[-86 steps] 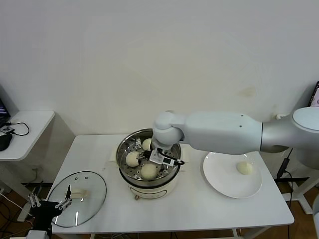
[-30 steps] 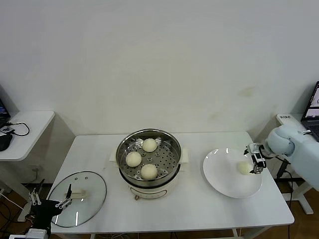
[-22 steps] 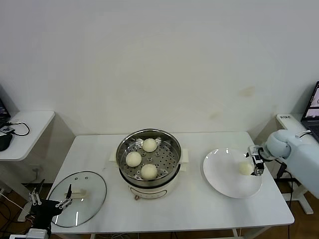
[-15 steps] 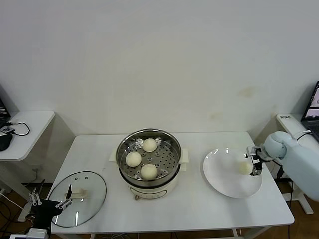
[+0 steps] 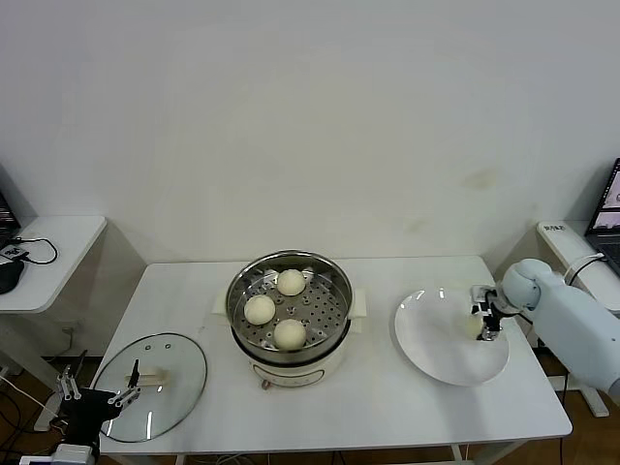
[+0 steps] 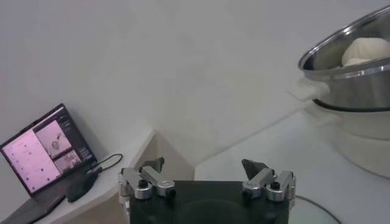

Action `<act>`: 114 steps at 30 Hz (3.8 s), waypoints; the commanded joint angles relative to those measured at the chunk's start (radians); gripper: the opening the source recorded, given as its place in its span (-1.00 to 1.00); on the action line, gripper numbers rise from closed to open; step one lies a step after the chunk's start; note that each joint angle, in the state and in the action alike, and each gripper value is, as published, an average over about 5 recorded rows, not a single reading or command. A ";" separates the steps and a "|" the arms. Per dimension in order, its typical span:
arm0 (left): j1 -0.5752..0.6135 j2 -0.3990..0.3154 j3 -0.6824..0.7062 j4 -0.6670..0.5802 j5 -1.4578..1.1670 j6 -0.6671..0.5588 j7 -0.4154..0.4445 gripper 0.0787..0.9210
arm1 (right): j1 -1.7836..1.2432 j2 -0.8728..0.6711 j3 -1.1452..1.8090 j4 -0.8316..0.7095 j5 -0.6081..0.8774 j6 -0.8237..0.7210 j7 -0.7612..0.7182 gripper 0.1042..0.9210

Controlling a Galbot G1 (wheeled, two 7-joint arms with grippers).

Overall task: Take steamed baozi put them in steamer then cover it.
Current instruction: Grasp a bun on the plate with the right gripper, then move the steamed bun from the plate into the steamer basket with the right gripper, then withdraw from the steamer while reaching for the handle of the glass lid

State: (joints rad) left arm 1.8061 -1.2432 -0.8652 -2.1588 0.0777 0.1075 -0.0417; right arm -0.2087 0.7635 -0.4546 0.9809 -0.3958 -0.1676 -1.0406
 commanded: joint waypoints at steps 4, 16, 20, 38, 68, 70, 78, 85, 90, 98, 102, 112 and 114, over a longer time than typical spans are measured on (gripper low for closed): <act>0.001 0.001 -0.003 -0.004 -0.001 0.000 -0.001 0.77 | 0.076 -0.041 -0.065 0.053 0.057 -0.024 -0.035 0.25; -0.009 0.000 0.006 -0.005 -0.003 -0.001 -0.001 0.77 | 0.449 -0.222 -0.383 0.354 0.326 -0.122 -0.083 0.22; -0.009 0.004 0.006 -0.002 -0.005 -0.003 -0.001 0.77 | 0.588 -0.219 -0.489 0.442 0.430 -0.163 -0.075 0.22; -0.038 0.006 0.010 0.029 -0.009 -0.003 -0.002 0.77 | 0.882 0.209 -0.709 0.555 0.857 -0.424 0.116 0.26; -0.037 -0.007 -0.006 0.009 -0.010 0.000 0.000 0.77 | 0.629 0.403 -0.769 0.395 0.803 -0.559 0.231 0.26; -0.036 -0.006 -0.007 0.011 -0.010 0.000 0.000 0.77 | 0.627 0.401 -0.769 0.394 0.798 -0.559 0.230 0.26; -0.037 -0.009 -0.004 0.013 -0.010 -0.001 -0.001 0.77 | 0.612 0.401 -0.770 0.390 0.783 -0.558 0.234 0.27; -0.035 -0.008 -0.006 0.013 -0.010 -0.001 -0.001 0.77 | 0.627 0.378 -0.754 0.409 0.787 -0.559 0.231 0.36; -0.037 -0.007 -0.006 0.011 -0.010 -0.001 0.000 0.77 | 0.677 0.335 -0.728 0.445 0.809 -0.559 0.223 0.66; -0.043 -0.003 -0.001 0.013 -0.011 -0.001 -0.001 0.77 | 0.727 0.212 -0.650 0.561 0.927 -0.558 0.392 0.76; -0.052 -0.002 0.002 0.016 -0.019 -0.004 -0.002 0.77 | 0.632 0.109 -0.579 0.679 1.027 -0.518 0.672 0.76; -0.064 0.000 0.009 0.022 -0.040 -0.008 -0.003 0.77 | -0.077 -0.116 0.031 0.887 0.902 -0.194 1.112 0.76; -0.067 -0.002 0.012 0.025 -0.039 -0.010 -0.004 0.77 | -0.251 -0.101 0.188 0.892 0.825 -0.107 1.135 0.76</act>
State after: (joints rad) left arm 1.7422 -1.2448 -0.8561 -2.1362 0.0423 0.0993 -0.0451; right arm 0.1987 0.8263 -0.8647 1.6982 0.5482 -0.5802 -0.2940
